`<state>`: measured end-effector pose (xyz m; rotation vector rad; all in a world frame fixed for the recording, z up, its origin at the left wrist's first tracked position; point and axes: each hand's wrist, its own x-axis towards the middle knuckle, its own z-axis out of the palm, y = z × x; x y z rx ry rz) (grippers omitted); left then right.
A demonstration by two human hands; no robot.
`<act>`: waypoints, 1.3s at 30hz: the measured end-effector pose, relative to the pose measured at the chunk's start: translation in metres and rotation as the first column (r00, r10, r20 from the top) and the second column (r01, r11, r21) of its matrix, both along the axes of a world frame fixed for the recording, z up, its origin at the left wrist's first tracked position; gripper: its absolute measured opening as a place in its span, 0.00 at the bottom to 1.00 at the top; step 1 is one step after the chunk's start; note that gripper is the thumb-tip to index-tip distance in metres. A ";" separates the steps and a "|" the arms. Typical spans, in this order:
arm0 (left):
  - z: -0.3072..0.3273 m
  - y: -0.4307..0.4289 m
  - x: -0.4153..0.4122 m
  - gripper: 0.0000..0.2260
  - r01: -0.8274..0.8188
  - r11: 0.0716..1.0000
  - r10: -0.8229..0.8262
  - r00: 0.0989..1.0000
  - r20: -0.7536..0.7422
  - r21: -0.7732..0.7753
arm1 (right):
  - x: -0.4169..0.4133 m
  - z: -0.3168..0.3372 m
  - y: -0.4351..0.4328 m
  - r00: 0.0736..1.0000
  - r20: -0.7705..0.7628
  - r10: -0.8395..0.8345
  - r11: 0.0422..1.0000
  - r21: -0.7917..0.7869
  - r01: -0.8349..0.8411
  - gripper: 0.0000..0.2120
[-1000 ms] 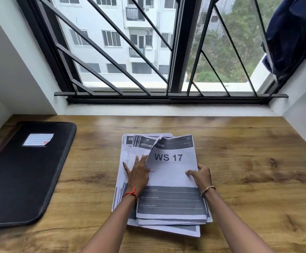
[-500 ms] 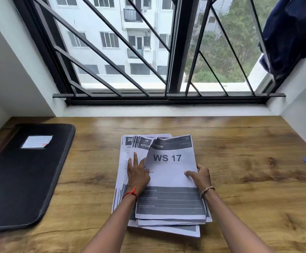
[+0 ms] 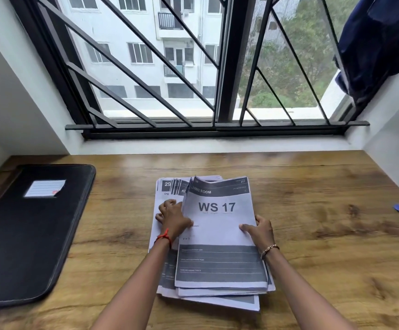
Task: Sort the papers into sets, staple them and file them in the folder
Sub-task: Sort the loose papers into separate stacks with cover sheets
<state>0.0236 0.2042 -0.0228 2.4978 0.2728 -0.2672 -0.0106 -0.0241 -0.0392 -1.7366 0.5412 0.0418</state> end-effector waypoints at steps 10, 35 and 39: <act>0.006 -0.002 0.012 0.24 -0.029 1.000 0.029 0.999 -0.030 -0.011 | -0.002 0.004 0.001 1.000 0.019 0.002 1.000 0.007 -0.002 0.13; -0.019 -0.001 0.005 0.21 0.022 0.996 -0.009 0.988 0.157 -0.083 | 0.001 0.000 0.000 0.998 0.020 0.055 0.991 -0.122 -0.052 0.13; -0.018 0.000 0.005 0.23 0.029 0.998 -0.019 0.989 0.150 -0.064 | 0.000 0.000 -0.001 0.998 0.027 0.060 0.991 -0.123 -0.056 0.13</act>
